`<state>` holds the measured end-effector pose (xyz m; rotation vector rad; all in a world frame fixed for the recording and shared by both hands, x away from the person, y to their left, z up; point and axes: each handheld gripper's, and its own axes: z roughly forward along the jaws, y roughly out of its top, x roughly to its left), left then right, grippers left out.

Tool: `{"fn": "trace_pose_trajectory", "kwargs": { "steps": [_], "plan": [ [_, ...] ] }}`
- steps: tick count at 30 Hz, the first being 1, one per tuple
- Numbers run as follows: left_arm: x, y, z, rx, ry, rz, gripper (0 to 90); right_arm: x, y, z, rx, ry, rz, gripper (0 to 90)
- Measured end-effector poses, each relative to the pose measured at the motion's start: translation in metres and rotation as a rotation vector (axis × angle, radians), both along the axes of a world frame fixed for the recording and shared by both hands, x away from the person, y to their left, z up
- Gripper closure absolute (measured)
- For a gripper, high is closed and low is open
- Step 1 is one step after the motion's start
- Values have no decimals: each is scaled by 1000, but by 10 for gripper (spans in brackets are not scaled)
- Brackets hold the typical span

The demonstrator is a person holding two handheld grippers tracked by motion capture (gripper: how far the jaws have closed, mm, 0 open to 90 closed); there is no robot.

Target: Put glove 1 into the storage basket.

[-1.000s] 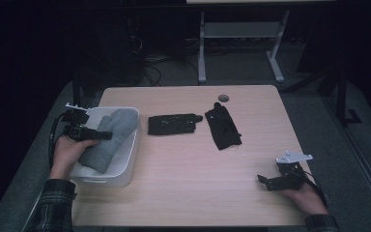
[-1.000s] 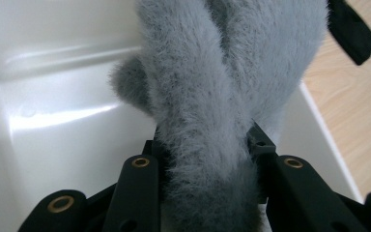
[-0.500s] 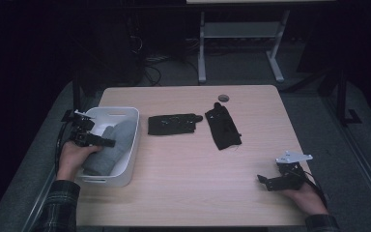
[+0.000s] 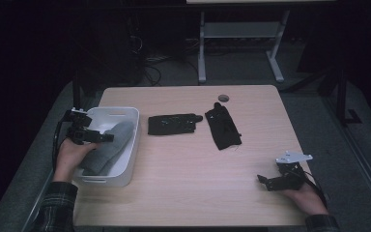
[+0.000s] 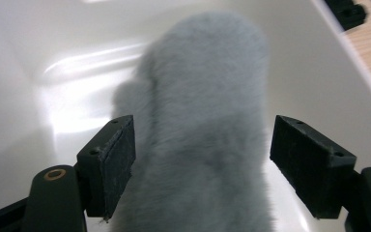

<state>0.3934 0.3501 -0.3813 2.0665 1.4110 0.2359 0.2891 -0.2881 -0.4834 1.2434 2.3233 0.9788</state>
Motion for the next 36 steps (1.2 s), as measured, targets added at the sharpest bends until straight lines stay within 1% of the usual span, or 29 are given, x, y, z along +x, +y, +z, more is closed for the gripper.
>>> {"fn": "trace_pose_trajectory", "kwargs": {
  "steps": [3, 6, 10, 12, 14, 17, 20, 21, 22, 23, 24, 25, 31, 32, 34, 36],
  "plan": [
    [-4, -9, 8, -23, -31, -27, 232, 0, 0, 0, 0, 0, 0, 27],
    [-9, -23, 16, -38, -66, -59, 232, 0, 0, 0, 0, 0, -1, 27],
    [-15, -45, 24, -52, -97, -116, 232, 0, 0, 0, 0, 0, -1, 27],
    [-18, -56, 28, -78, -122, -144, 232, 0, 0, 0, 0, 0, 0, 27],
    [-21, -66, 30, -96, -138, -160, 233, 0, 0, 0, 0, 0, 0, 27],
    [-26, -88, 33, -92, -151, -208, 232, 0, 0, 0, 0, 0, 0, 27],
    [-30, -104, 34, -92, -159, -245, 232, 0, 0, 0, 0, 0, 0, 27],
    [-32, -109, 33, -93, -164, -257, 232, 0, 0, 0, 1, 0, 0, 27],
    [-33, -116, 32, -105, -161, -269, 232, 0, 0, 0, 0, -1, 0, 27],
    [-34, -118, 31, -109, -155, -281, 232, 0, 0, 0, 0, -1, 1, 27],
    [-34, -123, 29, -118, -156, -285, 232, 0, 0, 0, 0, -1, 0, 28],
    [-36, -129, 26, -114, -160, -293, 232, 0, 0, 0, 1, 0, 0, 27],
    [-43, -154, 12, -104, -150, -357, 232, 0, 0, 0, 0, 0, 0, 27],
    [-45, -158, 9, -99, -146, -373, 232, 0, 0, 0, 0, 0, 0, 27],
    [-48, -165, 4, -111, -136, -386, 232, 0, 1, 0, 0, 0, -6, 27],
    [-51, -172, -3, -106, -134, -410, 232, 0, 2, 0, 3, 1, -16, 27]
  ]
}}
